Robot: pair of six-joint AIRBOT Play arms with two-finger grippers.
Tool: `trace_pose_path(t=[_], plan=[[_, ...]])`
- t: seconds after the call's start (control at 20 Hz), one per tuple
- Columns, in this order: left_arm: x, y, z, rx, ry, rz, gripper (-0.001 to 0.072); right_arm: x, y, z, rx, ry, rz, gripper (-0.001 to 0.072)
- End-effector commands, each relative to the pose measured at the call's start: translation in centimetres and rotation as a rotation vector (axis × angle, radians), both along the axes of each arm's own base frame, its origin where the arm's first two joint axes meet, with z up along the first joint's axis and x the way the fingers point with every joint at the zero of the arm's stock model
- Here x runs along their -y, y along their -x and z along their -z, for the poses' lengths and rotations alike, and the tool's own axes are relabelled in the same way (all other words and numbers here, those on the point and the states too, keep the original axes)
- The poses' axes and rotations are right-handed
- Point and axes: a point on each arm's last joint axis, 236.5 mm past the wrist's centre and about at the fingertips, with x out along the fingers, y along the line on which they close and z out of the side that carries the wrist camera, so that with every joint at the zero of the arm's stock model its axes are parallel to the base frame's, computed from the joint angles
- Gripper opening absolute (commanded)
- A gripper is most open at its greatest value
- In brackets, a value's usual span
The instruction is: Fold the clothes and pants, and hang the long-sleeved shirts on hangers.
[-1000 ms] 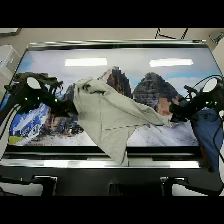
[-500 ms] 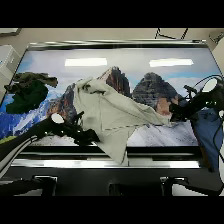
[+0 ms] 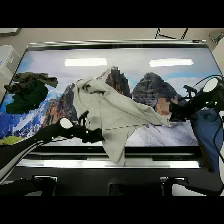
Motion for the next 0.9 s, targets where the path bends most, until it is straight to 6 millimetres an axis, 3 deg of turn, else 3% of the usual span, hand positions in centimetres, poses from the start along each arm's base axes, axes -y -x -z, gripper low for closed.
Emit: trace_pose_path(t=[0.0,0.05,0.1,0.15,0.2,0.25,0.3,0.35,0.4,0.45,0.55,0.7,0.85], plan=[[-2.3,-6.2,-8.3,0.356,-0.015,0.043,0.0025,-1.2,-3.0,-2.8,0.154,-0.047,0.029,0.0040],[-4.8,-9.5,-14.1,0.540,-0.050,0.018,0.0025,-0.9,-4.9,-5.4,0.261,-0.033,0.037,0.0040],[-7.5,-12.5,-21.0,0.705,-0.066,-0.063,0.0025,-0.3,-7.0,-8.8,0.389,-0.005,0.046,0.0038],[-10.9,-14.6,-30.2,0.910,-0.065,-0.166,0.0025,0.4,-9.4,-13.6,0.555,0.031,0.060,0.0038],[-14.2,-15.1,-39.7,1.121,-0.059,-0.271,0.0026,1.1,-11.4,-19.7,0.749,0.071,0.076,0.0038],[-17.6,-13.6,-49.9,1.347,-0.051,-0.383,0.0026,1.6,-12.6,-27.7,0.984,0.109,0.098,0.0038],[-20.2,-10.6,-58.2,1.544,-0.049,-0.467,0.0026,1.9,-12.1,-36.1,1.219,0.147,0.120,0.0038],[-22.1,-6.4,-65.3,1.725,-0.054,-0.533,0.0026,2.2,-10.1,-43.2,1.412,0.193,0.138,0.0038],[-22.9,-2.4,-69.8,1.854,-0.065,-0.565,0.0027,2.3,-7.0,-49.1,1.570,0.243,0.153,0.0038],[-23.0,1.4,-72.8,1.952,-0.075,-0.576,0.0027,2.2,-3.6,-52.7,1.671,0.279,0.173,0.0038],[-22.3,5.6,-74.5,2.023,-0.049,-0.574,0.0027,1.8,1.6,-54.9,1.717,0.295,0.205,0.0039],[-21.8,7.0,-73.8,2.005,0.017,-0.580,0.0027,0.7,6.5,-55.1,1.709,0.310,0.181,0.0039],[-22.1,7.0,-73.8,2.012,0.024,-0.600,0.0028,0.4,8.7,-54.1,1.663,0.329,0.168,0.0039]])
